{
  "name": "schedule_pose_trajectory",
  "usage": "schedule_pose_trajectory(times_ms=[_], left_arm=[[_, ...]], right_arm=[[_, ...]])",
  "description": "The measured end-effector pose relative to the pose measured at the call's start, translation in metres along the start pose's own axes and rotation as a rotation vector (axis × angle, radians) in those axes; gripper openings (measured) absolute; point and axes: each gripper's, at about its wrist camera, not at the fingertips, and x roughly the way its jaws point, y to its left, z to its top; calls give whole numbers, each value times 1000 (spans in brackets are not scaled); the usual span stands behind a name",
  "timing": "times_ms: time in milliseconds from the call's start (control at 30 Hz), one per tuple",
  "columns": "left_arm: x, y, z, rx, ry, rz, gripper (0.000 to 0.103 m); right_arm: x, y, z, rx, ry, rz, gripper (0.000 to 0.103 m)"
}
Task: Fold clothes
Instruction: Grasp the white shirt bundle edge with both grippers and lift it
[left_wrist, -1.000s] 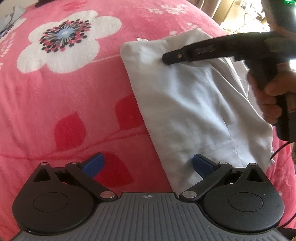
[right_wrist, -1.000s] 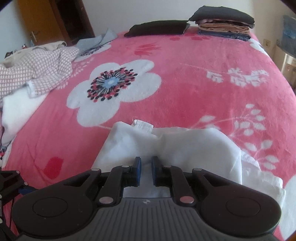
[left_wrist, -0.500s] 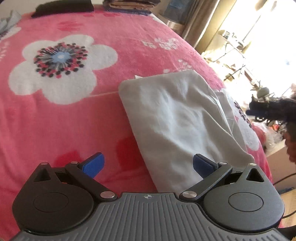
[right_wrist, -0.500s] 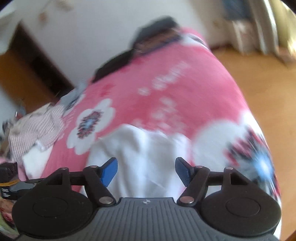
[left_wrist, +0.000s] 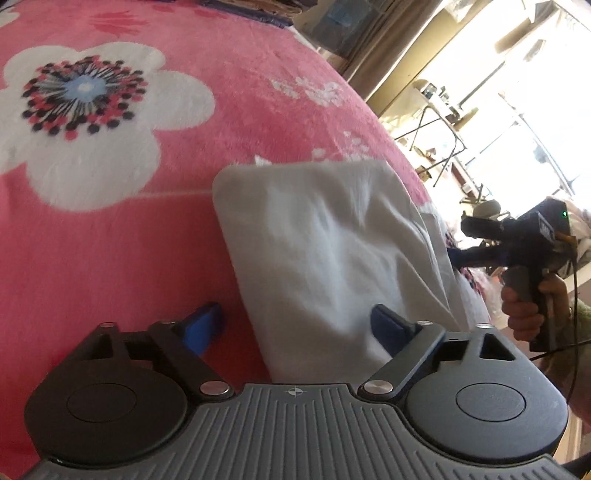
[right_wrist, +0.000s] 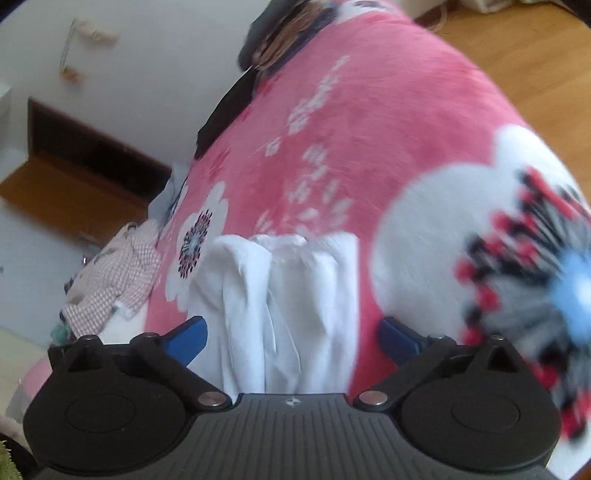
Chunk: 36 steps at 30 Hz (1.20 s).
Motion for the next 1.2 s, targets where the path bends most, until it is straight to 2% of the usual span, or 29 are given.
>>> schedule_pose_trajectory(times_ms=[133, 267, 400, 500, 567, 633, 667, 733, 767, 933, 1067, 1200], left_arm=[[5, 2, 7, -1, -19, -40, 72], [8, 8, 10, -8, -24, -53, 63], [18, 12, 22, -28, -39, -59, 56], [24, 12, 27, -19, -53, -47, 49], [25, 10, 27, -9, -66, -36, 40], [24, 9, 27, -6, -82, -26, 31], [23, 8, 26, -8, -90, -22, 27], [20, 6, 27, -12, -108, -22, 20], [18, 4, 27, -12, -117, -23, 16], [-2, -5, 54, -35, -214, -51, 11], [-27, -16, 105, 45, -299, -67, 10], [-67, -39, 175, 131, -430, -48, 9]], right_arm=[[14, 7, 12, -55, 52, 63, 103], [19, 17, 7, -123, 116, 106, 99], [43, 15, 21, -131, 128, 150, 86], [61, 26, 28, -202, 163, 165, 77], [72, 34, 28, -251, 190, 171, 62], [77, 37, 24, -273, 207, 155, 29], [77, 38, 21, -280, 208, 150, 25], [73, 42, 17, -294, 194, 150, 16], [71, 46, 16, -308, 182, 149, 15], [53, 75, 24, -384, 94, 147, 12], [37, 106, 52, -440, -15, 144, 12], [19, 160, 105, -565, -130, 138, 12]])
